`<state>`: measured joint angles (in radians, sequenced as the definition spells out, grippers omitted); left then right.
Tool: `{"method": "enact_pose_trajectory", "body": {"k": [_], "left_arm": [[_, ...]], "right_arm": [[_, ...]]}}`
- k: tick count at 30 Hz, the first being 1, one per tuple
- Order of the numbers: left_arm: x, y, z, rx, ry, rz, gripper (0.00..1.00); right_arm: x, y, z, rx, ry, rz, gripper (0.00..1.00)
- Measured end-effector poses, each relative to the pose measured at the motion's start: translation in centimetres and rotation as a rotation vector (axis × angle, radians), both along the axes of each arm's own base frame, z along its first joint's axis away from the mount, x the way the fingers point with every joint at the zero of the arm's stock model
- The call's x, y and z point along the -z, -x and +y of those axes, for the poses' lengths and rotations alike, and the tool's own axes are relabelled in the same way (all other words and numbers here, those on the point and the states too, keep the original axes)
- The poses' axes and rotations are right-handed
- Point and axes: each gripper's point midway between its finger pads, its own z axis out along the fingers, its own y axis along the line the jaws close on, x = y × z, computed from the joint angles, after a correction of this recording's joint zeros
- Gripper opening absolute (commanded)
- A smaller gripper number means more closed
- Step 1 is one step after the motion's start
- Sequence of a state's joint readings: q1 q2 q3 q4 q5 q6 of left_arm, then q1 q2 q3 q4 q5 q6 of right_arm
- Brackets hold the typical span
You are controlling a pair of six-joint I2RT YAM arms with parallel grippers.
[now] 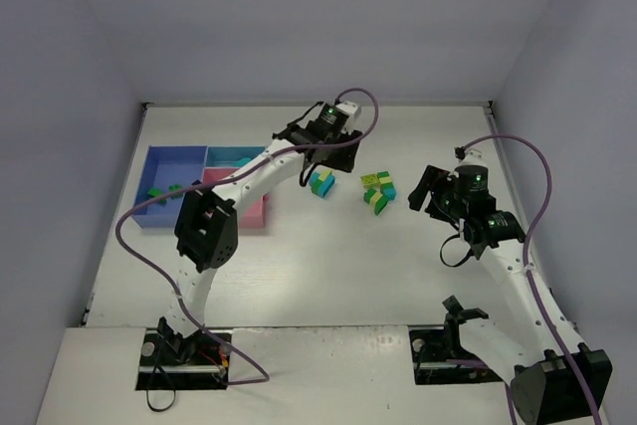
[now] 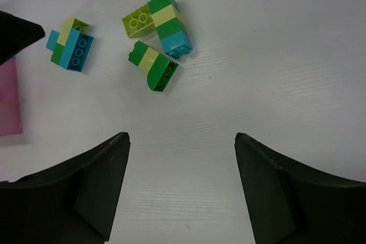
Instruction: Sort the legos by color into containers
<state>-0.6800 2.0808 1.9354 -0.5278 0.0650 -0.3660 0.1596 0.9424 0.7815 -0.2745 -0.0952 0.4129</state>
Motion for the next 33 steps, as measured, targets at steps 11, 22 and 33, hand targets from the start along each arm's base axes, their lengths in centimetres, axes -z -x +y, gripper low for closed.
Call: {"method": "enact_pose_trajectory", "body": {"k": [11,22,33], "left_arm": [[4.1,1.2,2.3,0.047,-0.136,0.029,0.52],[-4.3,7.7,11.1,-0.114,-0.074,-0.057,0.52],[-2.1,12.7,16.0,-0.204,-0.089,0.047,0.52]], "right_arm": [[0.6,-2.1,2.6,-0.096,0.039,0.050,0.55],[4.6,-9.1,9.5,-0.273,0.156,0.129,0.71],[11.2,-11.7,10.7,-0.303,0.229,0.245,0.72]]}}
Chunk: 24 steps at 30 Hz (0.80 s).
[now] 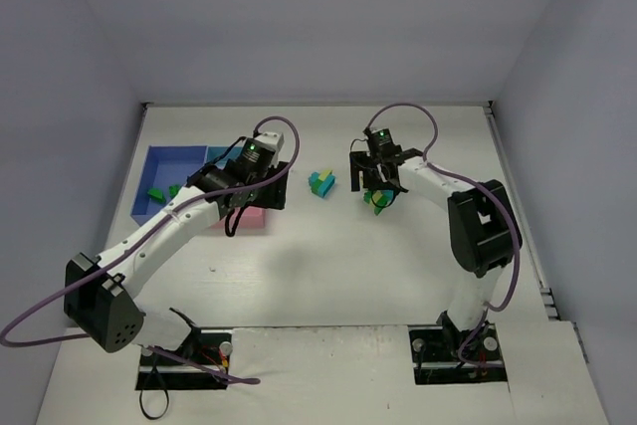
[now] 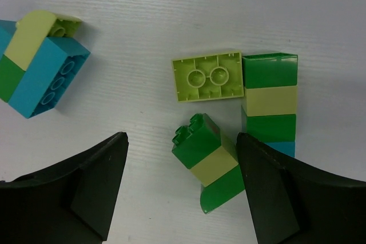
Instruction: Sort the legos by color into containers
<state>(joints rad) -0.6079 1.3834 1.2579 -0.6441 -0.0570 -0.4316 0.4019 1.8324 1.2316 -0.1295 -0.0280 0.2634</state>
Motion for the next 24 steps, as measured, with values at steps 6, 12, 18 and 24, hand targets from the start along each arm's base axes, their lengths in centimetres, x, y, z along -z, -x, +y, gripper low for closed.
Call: {"method": "enact_pose_trajectory", "body": {"k": [6,12,18,24], "left_arm": [[0.4,0.4,0.4,-0.020,0.007,0.016,0.52],[0.6,0.5,0.5,-0.022,0.007,0.023,0.52],[0.6,0.6,0.5,-0.019,0.009,0.024,0.52],[0.4,1.2,1.0,-0.022,0.010,0.020,0.52]], "right_arm": [[1.5,0.0,0.0,-0.002,0.015,0.025,0.68],[2.1,-0.7,-0.4,0.017,0.041,0.014,0.78],[3.2,-1.4,-1.1,0.027,0.087,0.017,0.84],[4.0,-2.3,-1.2,-0.009,0.120,0.006,0.80]]}}
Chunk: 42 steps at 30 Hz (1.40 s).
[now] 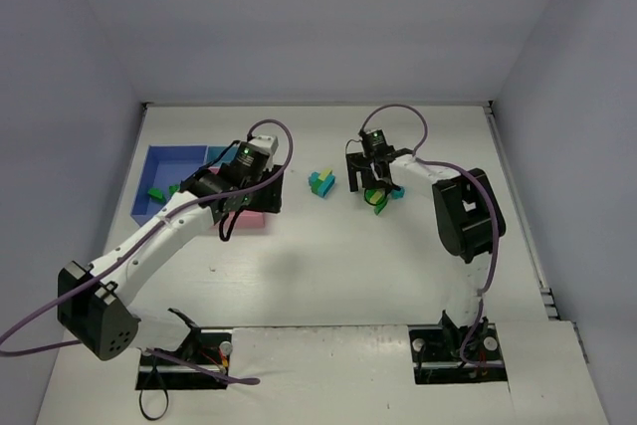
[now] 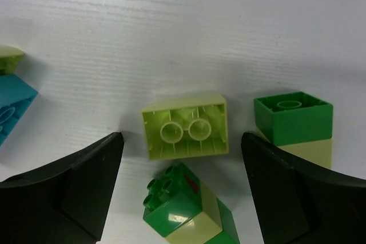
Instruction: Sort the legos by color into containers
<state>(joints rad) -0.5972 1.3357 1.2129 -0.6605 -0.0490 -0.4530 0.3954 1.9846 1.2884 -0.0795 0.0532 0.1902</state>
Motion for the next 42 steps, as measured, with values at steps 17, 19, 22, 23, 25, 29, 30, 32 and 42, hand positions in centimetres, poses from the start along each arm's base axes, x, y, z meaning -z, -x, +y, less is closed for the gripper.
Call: {"method": "enact_pose_trajectory", "body": {"k": [17,19,22,23,25,29,30,32,42], "left_arm": [[-1.3,-0.2,4.1,-0.101,0.040,-0.019,0.52],[-1.8,-0.2,4.8,-0.122,0.047,-0.023,0.52],[-3.1,-0.2,6.4,-0.170,0.053,-0.041,0.52],[-3.7,-0.3,7.0,-0.193,0.053,-0.055,0.52],[-5.1,-0.4,8.3,-0.245,0.058,-0.092,0.52],[-7.6,0.4,10.6,-0.338,0.083,-0.161,0.52],[-8.0,0.7,11.2,-0.358,0.086,-0.172,0.52],[-8.7,1.3,11.8,-0.384,0.089,-0.189,0.52],[-9.9,4.9,13.6,-0.430,0.089,-0.216,0.53]], "right_arm": [[-0.3,-1.4,-0.1,-0.099,0.003,-0.063,0.00],[-1.2,-0.9,0.9,-0.132,-0.002,-0.078,0.00],[-4.1,-0.3,4.0,-0.220,-0.047,-0.135,0.00],[-5.5,0.0,5.5,-0.257,-0.067,-0.162,0.00],[-8.8,0.4,9.3,-0.344,-0.118,-0.226,0.00],[-15.3,2.0,18.2,-0.535,-0.237,-0.352,0.03],[-16.6,2.6,20.3,-0.580,-0.265,-0.373,0.04],[-18.6,3.8,24.5,-0.662,-0.317,-0.410,0.09],[-10.4,6.8,33.3,-0.819,-0.318,-0.276,0.73]]}}
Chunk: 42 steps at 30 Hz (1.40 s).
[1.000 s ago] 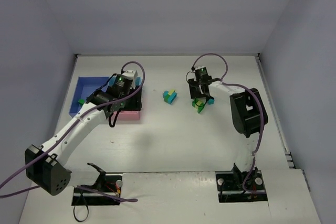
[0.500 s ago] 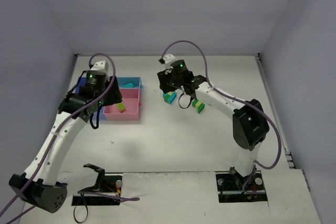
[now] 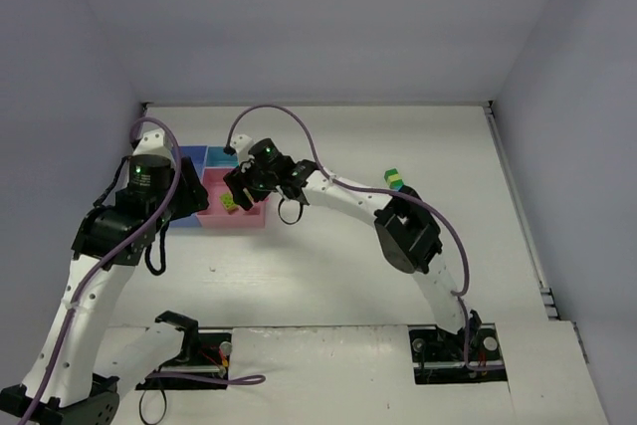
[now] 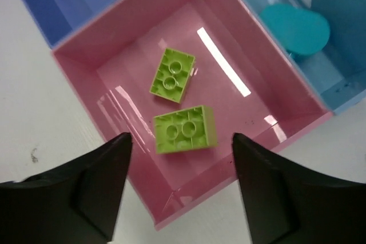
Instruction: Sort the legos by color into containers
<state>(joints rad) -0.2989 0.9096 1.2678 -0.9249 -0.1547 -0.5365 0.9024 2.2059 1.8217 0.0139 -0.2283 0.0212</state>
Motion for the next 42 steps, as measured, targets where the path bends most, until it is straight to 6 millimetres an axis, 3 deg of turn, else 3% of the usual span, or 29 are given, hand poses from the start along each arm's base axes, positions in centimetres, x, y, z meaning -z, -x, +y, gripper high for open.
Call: {"method": "enact_pose_trajectory", "body": {"k": [2,4,8,11,14,17,22,25,29,33,42], "left_arm": [[0.0,0.3,0.1,0.001,0.001,0.002,0.53],[0.1,0.4,0.0,0.007,0.004,0.007,0.53],[0.4,0.3,-0.6,0.032,0.018,0.024,0.53],[0.9,-0.3,-1.5,0.064,0.035,0.049,0.53],[1.5,-1.3,-2.8,0.107,0.062,0.073,0.56],[2.2,-2.4,-4.2,0.150,0.092,0.088,0.59],[3.3,-3.7,-6.4,0.219,0.133,0.113,0.63],[3.9,-4.3,-7.8,0.260,0.137,0.128,0.65],[5.0,-4.6,-9.6,0.313,0.131,0.160,0.65],[5.8,-4.5,-10.7,0.348,0.124,0.185,0.65],[5.9,-4.3,-11.3,0.377,0.117,0.189,0.65]], "right_arm": [[2.0,0.0,-0.5,0.007,0.038,0.027,0.78],[2.4,-0.3,-0.8,0.015,0.053,0.026,0.82],[0.7,-1.2,-1.7,0.046,0.057,-0.026,0.82],[-0.8,-1.7,-4.2,0.099,0.070,-0.064,0.82],[-1.7,-1.9,-9.2,0.182,0.104,-0.072,0.82],[-2.0,-3.0,-17.2,0.338,0.134,-0.064,0.82],[0.5,-3.9,-30.4,0.628,0.220,-0.012,0.82],[2.8,-3.1,-34.2,0.694,0.271,0.041,0.81],[4.5,-2.5,-36.7,0.711,0.305,0.086,0.74],[4.7,-2.9,-37.3,0.679,0.301,0.088,0.70],[7.6,-2.1,-35.8,0.509,0.327,0.134,0.63]]}}
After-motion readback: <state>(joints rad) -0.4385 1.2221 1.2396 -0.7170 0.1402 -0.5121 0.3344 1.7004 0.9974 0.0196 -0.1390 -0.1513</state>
